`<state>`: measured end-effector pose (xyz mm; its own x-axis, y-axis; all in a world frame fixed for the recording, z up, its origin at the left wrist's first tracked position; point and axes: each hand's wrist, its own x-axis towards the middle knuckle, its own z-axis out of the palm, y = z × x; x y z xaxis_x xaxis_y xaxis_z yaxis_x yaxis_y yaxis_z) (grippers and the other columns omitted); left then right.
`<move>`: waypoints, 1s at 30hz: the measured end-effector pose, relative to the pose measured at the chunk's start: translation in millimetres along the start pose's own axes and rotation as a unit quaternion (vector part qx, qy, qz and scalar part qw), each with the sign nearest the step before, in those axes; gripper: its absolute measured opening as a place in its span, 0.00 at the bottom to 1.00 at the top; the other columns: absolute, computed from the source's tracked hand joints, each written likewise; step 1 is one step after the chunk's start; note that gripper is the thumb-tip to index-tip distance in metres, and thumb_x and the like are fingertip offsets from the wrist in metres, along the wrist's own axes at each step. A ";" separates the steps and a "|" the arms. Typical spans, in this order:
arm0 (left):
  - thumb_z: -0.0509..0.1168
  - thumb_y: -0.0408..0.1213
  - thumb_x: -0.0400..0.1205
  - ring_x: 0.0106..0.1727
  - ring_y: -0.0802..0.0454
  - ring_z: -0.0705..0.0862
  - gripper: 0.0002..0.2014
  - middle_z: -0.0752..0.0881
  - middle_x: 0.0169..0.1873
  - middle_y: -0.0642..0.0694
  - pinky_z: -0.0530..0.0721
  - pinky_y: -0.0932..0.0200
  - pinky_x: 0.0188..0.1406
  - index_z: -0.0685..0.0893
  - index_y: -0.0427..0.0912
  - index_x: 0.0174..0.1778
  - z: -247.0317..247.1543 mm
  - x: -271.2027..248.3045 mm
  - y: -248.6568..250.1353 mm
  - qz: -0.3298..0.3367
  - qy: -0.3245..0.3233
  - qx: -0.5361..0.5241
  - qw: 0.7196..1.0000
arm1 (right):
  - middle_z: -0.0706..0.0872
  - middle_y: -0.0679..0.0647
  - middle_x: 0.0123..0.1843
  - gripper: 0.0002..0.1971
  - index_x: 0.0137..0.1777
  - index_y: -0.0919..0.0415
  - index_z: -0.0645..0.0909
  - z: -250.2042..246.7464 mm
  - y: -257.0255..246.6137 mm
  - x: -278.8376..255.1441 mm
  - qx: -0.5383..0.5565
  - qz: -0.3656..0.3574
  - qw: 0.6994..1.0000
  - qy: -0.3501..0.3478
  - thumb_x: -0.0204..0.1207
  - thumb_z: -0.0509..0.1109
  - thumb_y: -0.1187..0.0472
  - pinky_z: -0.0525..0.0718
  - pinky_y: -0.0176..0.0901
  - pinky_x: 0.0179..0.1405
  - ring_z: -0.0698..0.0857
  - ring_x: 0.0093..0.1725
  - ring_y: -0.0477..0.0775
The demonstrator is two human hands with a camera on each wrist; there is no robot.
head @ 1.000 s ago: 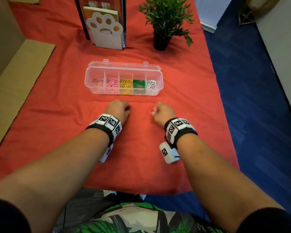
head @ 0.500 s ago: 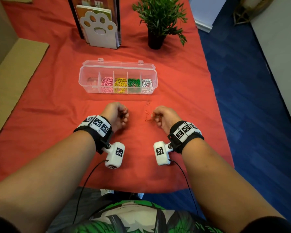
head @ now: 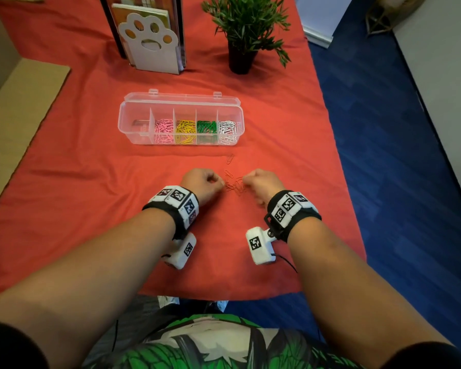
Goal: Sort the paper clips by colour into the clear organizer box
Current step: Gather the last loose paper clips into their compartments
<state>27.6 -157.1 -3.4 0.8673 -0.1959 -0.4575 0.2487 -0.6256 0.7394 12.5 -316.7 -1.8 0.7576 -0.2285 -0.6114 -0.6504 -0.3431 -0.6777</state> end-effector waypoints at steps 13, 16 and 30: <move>0.68 0.40 0.75 0.51 0.43 0.86 0.11 0.88 0.51 0.42 0.83 0.55 0.55 0.88 0.49 0.53 10.8 10.1 7.1 0.134 -0.008 0.272 0.953 | 0.72 0.60 0.62 0.15 0.61 0.58 0.71 16.9 8.1 -14.8 -0.404 -0.160 0.899 0.058 0.76 0.65 0.57 0.80 0.52 0.48 0.82 0.57 0.66; 0.65 0.38 0.78 0.53 0.38 0.83 0.11 0.84 0.52 0.36 0.79 0.52 0.55 0.85 0.40 0.53 13.7 8.3 1.9 0.151 0.002 0.301 0.942 | 0.70 0.60 0.62 0.13 0.59 0.60 0.72 19.9 11.3 -14.1 -0.404 -0.164 0.898 0.055 0.76 0.64 0.61 0.78 0.51 0.44 0.83 0.53 0.66; 0.52 0.38 0.57 0.20 0.52 0.70 0.07 0.76 0.20 0.45 0.66 0.68 0.23 0.73 0.41 0.25 -22.0 -9.0 15.3 -0.131 -0.118 -0.504 0.845 | 0.77 0.56 0.31 0.12 0.46 0.59 0.75 -19.7 4.5 -7.5 0.308 -0.014 0.951 -0.040 0.75 0.59 0.77 0.59 0.31 0.13 0.67 0.17 0.41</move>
<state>33.1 -148.2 22.9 0.6450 -0.3701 -0.6686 0.7632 0.2682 0.5879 4.9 -334.4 7.8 0.7842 -0.1496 -0.6022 -0.5577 0.2557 -0.7897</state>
